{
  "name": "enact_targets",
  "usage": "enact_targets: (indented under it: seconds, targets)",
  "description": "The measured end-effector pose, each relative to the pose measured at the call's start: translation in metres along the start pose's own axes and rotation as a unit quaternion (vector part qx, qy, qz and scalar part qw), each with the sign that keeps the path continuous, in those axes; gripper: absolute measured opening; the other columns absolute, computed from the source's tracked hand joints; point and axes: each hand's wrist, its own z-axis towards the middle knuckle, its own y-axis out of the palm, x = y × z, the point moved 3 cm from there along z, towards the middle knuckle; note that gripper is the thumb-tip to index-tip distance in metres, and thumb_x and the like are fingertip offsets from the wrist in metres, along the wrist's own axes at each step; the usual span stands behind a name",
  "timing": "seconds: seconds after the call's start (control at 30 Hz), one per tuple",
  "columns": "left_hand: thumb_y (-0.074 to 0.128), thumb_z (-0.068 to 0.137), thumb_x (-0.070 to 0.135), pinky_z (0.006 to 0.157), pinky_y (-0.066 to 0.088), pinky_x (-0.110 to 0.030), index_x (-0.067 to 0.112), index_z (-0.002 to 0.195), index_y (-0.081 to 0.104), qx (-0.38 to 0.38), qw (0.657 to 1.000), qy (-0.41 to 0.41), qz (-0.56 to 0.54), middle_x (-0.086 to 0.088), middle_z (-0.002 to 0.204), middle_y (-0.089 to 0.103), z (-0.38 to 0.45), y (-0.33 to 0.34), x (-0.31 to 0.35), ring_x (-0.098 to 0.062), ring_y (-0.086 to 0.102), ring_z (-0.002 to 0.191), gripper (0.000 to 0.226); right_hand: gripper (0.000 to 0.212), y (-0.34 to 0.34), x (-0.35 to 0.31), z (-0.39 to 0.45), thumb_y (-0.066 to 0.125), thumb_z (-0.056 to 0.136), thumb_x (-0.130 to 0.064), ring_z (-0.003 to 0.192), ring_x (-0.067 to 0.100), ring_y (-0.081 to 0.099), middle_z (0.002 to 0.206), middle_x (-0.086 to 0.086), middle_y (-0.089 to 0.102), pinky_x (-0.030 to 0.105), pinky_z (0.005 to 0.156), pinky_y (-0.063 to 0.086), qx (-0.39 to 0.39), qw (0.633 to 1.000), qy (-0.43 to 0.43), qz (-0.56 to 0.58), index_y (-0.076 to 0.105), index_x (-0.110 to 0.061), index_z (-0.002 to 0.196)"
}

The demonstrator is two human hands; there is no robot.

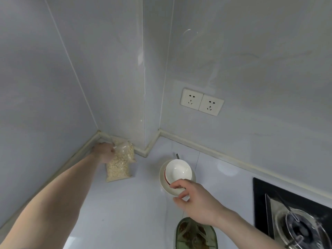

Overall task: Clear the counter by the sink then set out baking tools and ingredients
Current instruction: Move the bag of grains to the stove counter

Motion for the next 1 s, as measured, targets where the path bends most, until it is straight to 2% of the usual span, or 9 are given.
enact_targets:
  seconds: [0.1,0.2,0.43,0.57,0.63,0.7,0.77,0.9,1.0]
  targets:
    - [0.06,0.083,0.016,0.068,0.045,-0.026,0.024,0.079,0.064,0.037,0.998,0.03,-0.051,0.005,0.088,0.07,-0.006,-0.005,-0.007,-0.019,0.066,0.086,0.009,0.03,0.0,-0.006,0.008,0.057,0.095,-0.042,0.107,-0.005,0.06,0.129,-0.028,0.053,0.026,0.092,0.054,0.004,1.0,-0.01,0.0,0.055,-0.045,0.125]
    - [0.065,0.078,0.008,0.061,0.04,-0.026,0.027,0.077,0.056,0.053,0.989,0.094,-0.1,0.009,0.074,0.063,-0.028,-0.014,-0.001,-0.021,0.065,0.076,0.021,0.03,-0.001,-0.013,0.016,0.057,0.095,-0.041,0.106,-0.007,0.06,0.128,-0.027,0.054,0.026,0.089,0.057,0.01,1.0,-0.019,0.006,0.055,-0.046,0.124]
    - [0.073,0.081,0.019,0.066,0.051,-0.034,0.026,0.083,0.048,0.031,0.977,0.202,-0.065,0.01,0.073,0.064,-0.106,-0.028,0.04,-0.016,0.061,0.071,0.026,0.041,0.008,-0.046,0.054,0.062,0.092,-0.037,0.105,0.0,0.059,0.126,-0.023,0.055,0.026,0.094,0.049,0.038,0.997,-0.057,-0.044,0.052,-0.039,0.132]
    - [0.073,0.081,0.022,0.069,0.052,-0.036,0.028,0.083,0.047,0.033,0.962,0.247,-0.108,0.012,0.078,0.066,-0.137,-0.04,0.063,-0.013,0.062,0.075,0.026,0.056,0.023,-0.06,0.077,0.066,0.091,-0.041,0.129,0.011,0.047,0.143,-0.014,0.048,0.027,0.103,0.042,0.064,0.988,-0.079,-0.112,0.047,-0.032,0.143]
    - [0.073,0.082,0.023,0.071,0.051,-0.034,0.029,0.083,0.047,0.032,0.953,0.278,-0.118,0.016,0.081,0.066,-0.148,-0.046,0.075,-0.006,0.06,0.076,0.026,0.042,0.027,-0.061,0.081,0.065,0.092,-0.04,0.126,0.013,0.05,0.135,-0.013,0.055,0.029,0.101,0.044,0.079,0.985,-0.085,-0.128,0.058,-0.033,0.133]
    - [0.073,0.082,0.023,0.071,0.05,-0.031,0.029,0.082,0.047,0.028,0.945,0.298,-0.131,0.017,0.081,0.065,-0.154,-0.051,0.084,-0.003,0.059,0.076,0.027,0.016,0.028,-0.06,0.084,0.063,0.093,-0.036,0.111,0.015,0.06,0.112,-0.012,0.069,0.029,0.087,0.048,0.092,0.983,-0.08,-0.136,0.07,-0.032,0.107]
    - [0.077,0.079,0.024,0.072,0.051,-0.028,0.028,0.082,0.049,0.003,0.938,0.312,-0.149,0.016,0.082,0.066,-0.153,-0.052,0.088,-0.002,0.062,0.077,0.029,0.012,0.026,-0.056,0.084,0.064,0.093,-0.035,0.094,0.018,0.066,0.093,-0.009,0.073,0.031,0.077,0.05,0.096,0.985,-0.06,-0.129,0.072,-0.027,0.092]
    - [0.083,0.068,0.04,0.074,0.049,-0.022,0.017,0.088,0.063,-0.076,0.917,0.248,-0.305,0.002,0.087,0.072,-0.117,-0.053,0.074,-0.005,0.065,0.08,0.037,0.021,0.026,-0.048,0.082,0.067,0.093,-0.037,0.08,0.023,0.062,0.076,-0.003,0.068,0.037,0.073,0.053,0.083,0.986,-0.057,-0.136,0.067,-0.019,0.082]
    - [0.08,0.067,0.046,0.082,0.048,-0.031,0.016,0.094,0.066,0.02,0.934,0.116,-0.338,-0.005,0.095,0.069,-0.053,-0.043,0.039,-0.016,0.064,0.087,0.043,0.025,0.026,-0.041,0.081,0.067,0.093,-0.034,0.076,0.021,0.059,0.066,-0.006,0.06,0.038,0.072,0.052,0.082,0.988,-0.048,-0.123,0.06,-0.02,0.074]
